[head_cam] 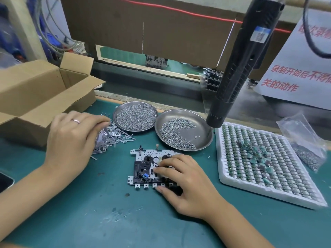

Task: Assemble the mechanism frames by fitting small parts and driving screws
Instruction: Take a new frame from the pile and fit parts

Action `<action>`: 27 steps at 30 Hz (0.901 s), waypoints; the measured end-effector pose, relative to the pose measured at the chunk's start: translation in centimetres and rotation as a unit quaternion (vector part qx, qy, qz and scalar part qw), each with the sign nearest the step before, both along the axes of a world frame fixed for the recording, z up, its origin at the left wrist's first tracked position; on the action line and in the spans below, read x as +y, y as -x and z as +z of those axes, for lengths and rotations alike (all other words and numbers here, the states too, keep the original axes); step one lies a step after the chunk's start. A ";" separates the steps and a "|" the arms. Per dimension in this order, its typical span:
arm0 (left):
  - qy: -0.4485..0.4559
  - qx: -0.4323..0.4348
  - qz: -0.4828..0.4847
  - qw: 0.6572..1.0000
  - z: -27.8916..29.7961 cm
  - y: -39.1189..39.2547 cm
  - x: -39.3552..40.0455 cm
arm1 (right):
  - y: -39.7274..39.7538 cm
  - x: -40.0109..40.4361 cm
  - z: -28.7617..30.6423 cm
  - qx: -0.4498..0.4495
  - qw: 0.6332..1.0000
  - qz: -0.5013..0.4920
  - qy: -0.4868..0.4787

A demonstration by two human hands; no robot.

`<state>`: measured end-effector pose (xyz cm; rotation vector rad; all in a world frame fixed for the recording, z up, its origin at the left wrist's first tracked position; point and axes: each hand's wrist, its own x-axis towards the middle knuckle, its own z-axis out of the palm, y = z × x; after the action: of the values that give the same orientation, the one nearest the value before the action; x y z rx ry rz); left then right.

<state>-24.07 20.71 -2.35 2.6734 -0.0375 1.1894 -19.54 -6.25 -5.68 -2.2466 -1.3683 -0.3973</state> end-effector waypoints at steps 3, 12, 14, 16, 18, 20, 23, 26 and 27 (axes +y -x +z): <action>0.110 0.016 -0.040 0.993 0.3 -0.5 -0.8 | 0.0 0.1 0.0 0.003 1.000 -0.004 -0.013; 0.123 0.075 -0.112 0.983 0.8 -1.9 -4.8 | 0.4 0.8 0.2 0.080 0.973 -0.054 -0.210; 0.132 0.050 -0.172 0.975 0.9 -1.9 -6.1 | 0.6 1.0 0.5 0.155 0.950 -0.065 -0.261; 0.102 0.026 -0.235 0.966 0.9 -1.9 -8.0 | 0.9 1.4 0.8 0.292 0.897 -0.049 -0.330; 0.088 -0.013 -0.276 0.957 0.4 -1.8 -9.8 | 1.1 1.7 1.0 0.381 0.843 -0.016 -0.380; 0.121 -0.040 -0.289 0.949 -0.2 -1.9 -10.8 | 1.1 1.7 1.1 0.416 0.812 -0.017 -0.408; 0.269 0.010 -0.307 0.913 -0.5 -1.5 -11.2 | 0.9 1.5 1.3 0.434 0.785 -0.046 -0.439; 0.453 0.099 -0.322 0.826 -0.5 -1.3 -10.8 | 0.8 1.4 1.5 0.416 0.791 -0.052 -0.446; 0.474 0.114 -0.310 0.816 -0.6 -1.4 -10.6 | 0.7 1.4 1.6 0.412 0.792 -0.051 -0.448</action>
<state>-22.62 10.12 -2.92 1.6668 -0.2012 0.4533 -20.28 -4.83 -4.11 -1.3695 -0.4156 -0.0276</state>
